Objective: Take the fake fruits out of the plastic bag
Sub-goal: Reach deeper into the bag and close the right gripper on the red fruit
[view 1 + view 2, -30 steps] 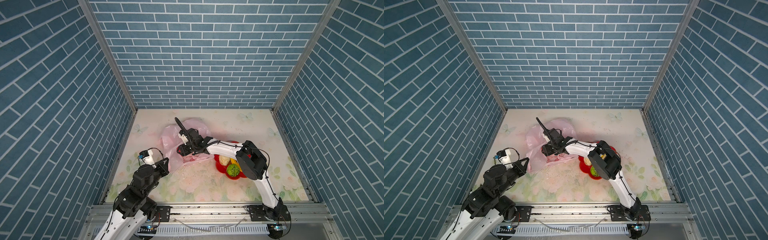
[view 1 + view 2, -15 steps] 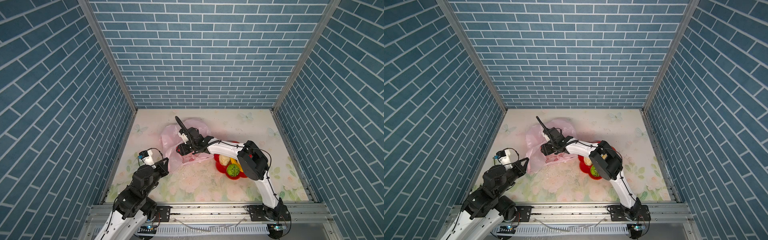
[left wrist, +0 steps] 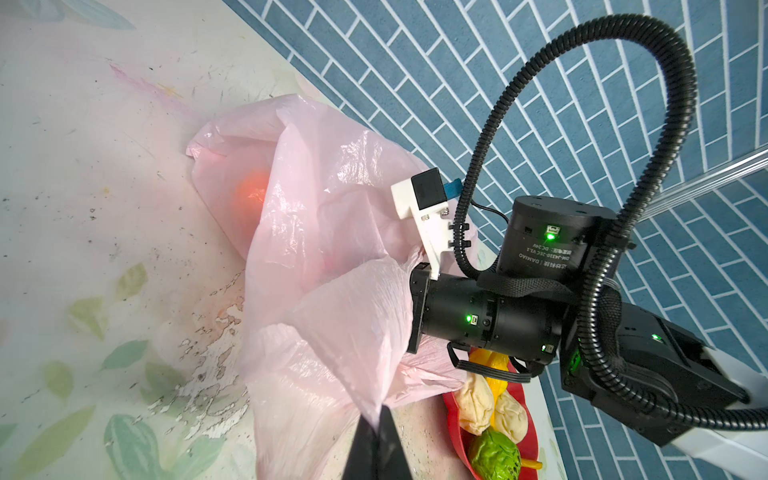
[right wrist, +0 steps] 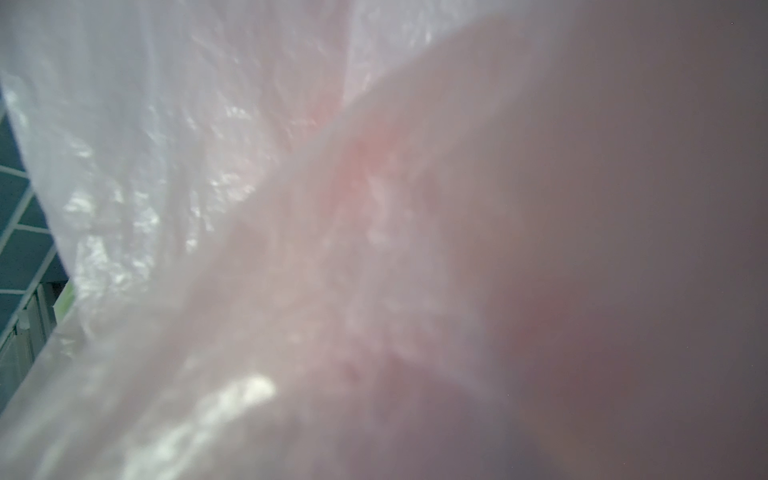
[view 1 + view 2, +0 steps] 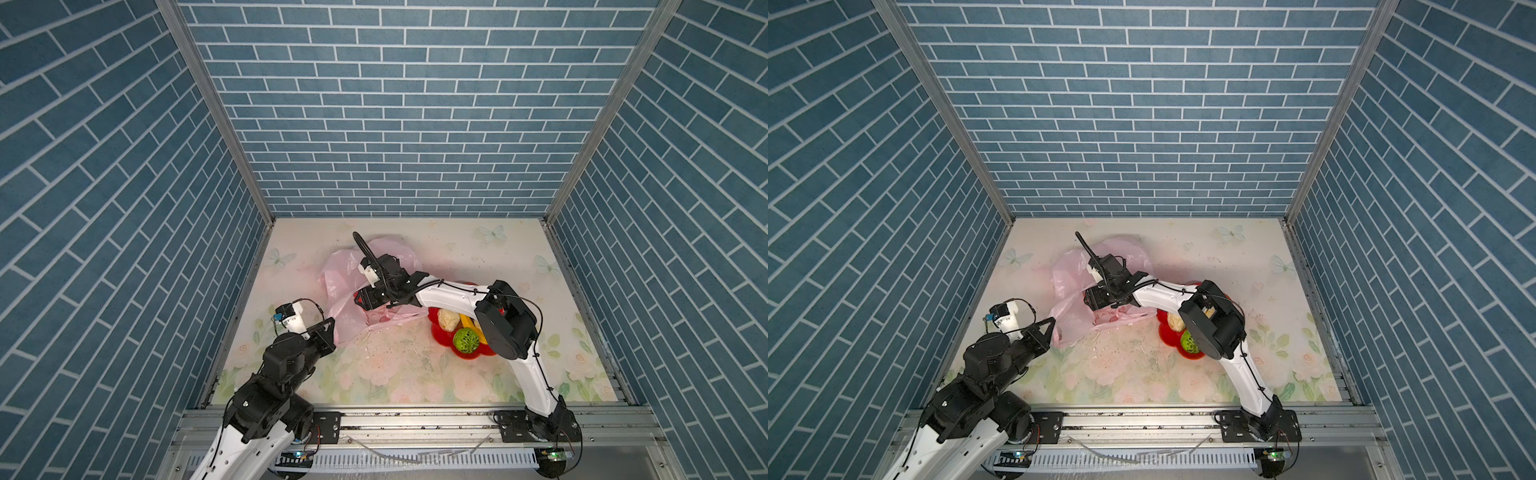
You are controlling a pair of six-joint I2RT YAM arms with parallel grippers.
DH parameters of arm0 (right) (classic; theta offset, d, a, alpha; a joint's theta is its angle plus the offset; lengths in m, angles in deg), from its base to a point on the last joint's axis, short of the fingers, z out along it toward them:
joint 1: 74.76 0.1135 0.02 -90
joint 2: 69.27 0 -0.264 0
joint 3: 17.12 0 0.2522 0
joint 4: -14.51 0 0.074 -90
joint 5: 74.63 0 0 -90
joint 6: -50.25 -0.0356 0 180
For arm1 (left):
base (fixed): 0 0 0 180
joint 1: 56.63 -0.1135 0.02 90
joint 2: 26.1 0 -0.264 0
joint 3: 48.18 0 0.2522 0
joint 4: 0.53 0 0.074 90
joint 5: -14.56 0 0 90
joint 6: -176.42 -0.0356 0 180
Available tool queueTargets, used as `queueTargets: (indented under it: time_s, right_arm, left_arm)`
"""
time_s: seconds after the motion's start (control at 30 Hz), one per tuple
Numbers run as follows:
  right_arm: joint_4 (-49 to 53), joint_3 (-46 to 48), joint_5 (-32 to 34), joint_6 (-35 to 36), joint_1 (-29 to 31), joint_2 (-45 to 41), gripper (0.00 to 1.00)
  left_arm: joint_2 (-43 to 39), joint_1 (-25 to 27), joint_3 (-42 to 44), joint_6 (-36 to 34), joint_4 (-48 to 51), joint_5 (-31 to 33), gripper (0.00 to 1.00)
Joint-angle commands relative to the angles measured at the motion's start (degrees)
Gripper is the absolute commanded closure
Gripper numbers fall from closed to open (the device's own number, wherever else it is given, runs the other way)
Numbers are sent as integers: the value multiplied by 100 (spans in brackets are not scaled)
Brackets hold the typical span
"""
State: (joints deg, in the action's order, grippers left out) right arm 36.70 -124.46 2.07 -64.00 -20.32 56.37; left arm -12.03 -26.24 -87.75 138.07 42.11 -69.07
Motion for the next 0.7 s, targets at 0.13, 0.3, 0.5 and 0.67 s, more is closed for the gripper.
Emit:
queueTargets:
  time_s: [0.13, 0.3, 0.5, 0.67]
  right_arm:
    - [-103, 312, 103, -141, -110, -94, 38]
    - [-122, 335, 39, -194, -144, -98, 34]
    - [-139, 346, -22, -238, -151, -117, 31]
    - [-203, 414, 26, -316, -138, -193, 29]
  left_arm:
    - [-55, -6, -105, -64, 136, 93, 100]
    - [-52, -7, -110, -67, 161, 101, 100]
    - [-52, -6, -109, -68, 161, 93, 100]
    - [-50, 1, -95, -68, 137, 92, 100]
